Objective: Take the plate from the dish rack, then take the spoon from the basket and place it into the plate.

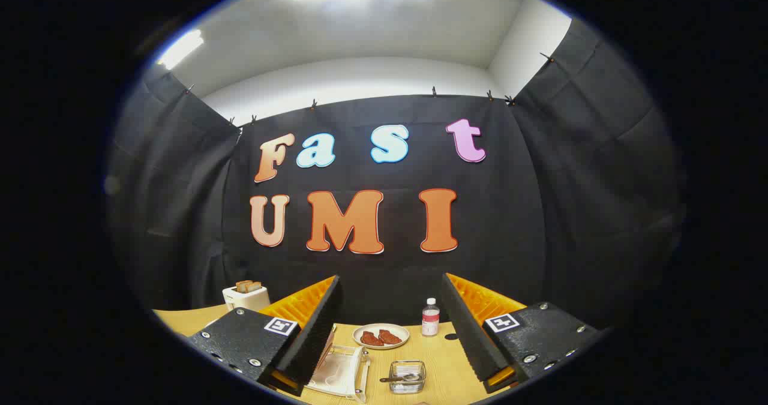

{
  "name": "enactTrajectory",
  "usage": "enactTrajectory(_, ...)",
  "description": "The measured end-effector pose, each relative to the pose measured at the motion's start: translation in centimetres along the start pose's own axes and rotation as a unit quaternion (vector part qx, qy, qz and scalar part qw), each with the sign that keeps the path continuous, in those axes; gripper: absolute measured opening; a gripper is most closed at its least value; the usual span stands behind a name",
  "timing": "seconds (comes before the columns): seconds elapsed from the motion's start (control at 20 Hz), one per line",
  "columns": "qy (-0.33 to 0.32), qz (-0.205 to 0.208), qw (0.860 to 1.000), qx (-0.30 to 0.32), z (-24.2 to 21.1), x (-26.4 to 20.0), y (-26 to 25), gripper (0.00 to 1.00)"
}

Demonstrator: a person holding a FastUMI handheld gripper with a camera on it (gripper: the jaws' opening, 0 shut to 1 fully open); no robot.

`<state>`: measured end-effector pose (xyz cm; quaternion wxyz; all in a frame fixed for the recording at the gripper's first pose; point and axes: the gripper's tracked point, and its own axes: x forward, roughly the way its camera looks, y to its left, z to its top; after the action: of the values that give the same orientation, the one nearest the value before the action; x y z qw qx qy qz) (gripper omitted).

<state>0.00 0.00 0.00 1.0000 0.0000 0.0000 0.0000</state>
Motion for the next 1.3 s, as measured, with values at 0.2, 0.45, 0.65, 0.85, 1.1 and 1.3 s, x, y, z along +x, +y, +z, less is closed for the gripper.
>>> enactTrajectory(0.2,0.001,0.005,1.0,0.002,-0.1,0.0,0.4,0.98)
enactTrajectory(0.45,0.005,0.007,1.0,0.003,-0.2,0.2,0.8,0.98)
enactTrajectory(0.65,0.01,0.012,1.0,-0.002,-0.7,1.0,0.7,0.98)
enactTrajectory(0.85,0.033,0.018,0.999,0.001,-1.4,2.6,1.4,0.98)
enactTrajectory(1.1,0.094,0.051,0.994,0.004,-2.7,5.3,4.4,0.98)
enactTrajectory(1.3,0.19,0.087,0.978,0.0,-6.9,8.0,8.2,0.98)
